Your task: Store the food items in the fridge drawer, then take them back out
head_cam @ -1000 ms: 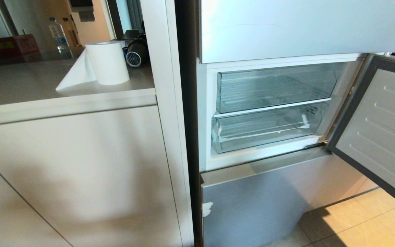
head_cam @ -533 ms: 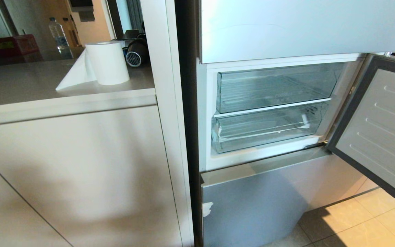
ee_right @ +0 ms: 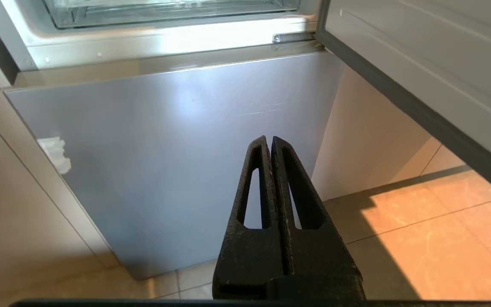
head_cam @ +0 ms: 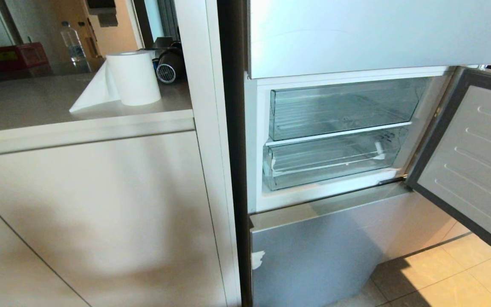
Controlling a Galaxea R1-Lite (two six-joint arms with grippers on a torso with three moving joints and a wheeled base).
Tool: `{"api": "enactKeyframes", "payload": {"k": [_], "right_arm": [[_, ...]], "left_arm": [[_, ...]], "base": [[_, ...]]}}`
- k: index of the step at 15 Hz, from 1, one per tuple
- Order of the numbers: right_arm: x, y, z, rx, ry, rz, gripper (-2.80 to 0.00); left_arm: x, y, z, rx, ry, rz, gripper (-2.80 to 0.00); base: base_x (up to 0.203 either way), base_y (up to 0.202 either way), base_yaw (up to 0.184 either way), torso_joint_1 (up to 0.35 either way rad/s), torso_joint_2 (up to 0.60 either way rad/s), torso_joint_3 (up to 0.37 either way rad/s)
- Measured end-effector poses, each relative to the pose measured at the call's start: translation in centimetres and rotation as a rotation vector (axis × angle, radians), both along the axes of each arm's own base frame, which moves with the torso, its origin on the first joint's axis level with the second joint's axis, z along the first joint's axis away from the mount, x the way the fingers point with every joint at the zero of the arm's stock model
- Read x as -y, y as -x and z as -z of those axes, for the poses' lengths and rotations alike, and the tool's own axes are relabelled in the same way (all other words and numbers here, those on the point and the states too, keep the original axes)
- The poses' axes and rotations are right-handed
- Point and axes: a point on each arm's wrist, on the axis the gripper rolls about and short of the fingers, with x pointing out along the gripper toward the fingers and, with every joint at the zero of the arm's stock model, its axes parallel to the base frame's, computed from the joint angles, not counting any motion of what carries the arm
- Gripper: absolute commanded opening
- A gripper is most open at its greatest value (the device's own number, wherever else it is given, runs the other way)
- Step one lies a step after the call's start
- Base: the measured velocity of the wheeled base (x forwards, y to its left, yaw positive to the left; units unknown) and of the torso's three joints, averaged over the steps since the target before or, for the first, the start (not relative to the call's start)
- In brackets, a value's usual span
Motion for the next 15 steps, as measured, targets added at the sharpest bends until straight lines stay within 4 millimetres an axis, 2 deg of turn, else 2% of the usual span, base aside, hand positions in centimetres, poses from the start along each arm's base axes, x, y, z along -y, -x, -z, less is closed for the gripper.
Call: {"api": "enactKeyframes", "payload": {"k": [10,15], "right_arm": [[0.00,0.00,-0.02,0.002,-0.006,0.000,-2.80],[0.00,0.00,-0.02,0.002,-0.012,0.000,-2.80]], "left_arm": [[0.00,0.00,0.01,-0.001,0.000,0.000,-2.80],[0.00,0.00,0.01,-0.001,0.000,0.000,-2.80]], "base": [[-0.188,0.000,0.002,0.002,0.00,0.003],[-0.016,0.000,-0.001,-0.003,0.00,0.000]]}}
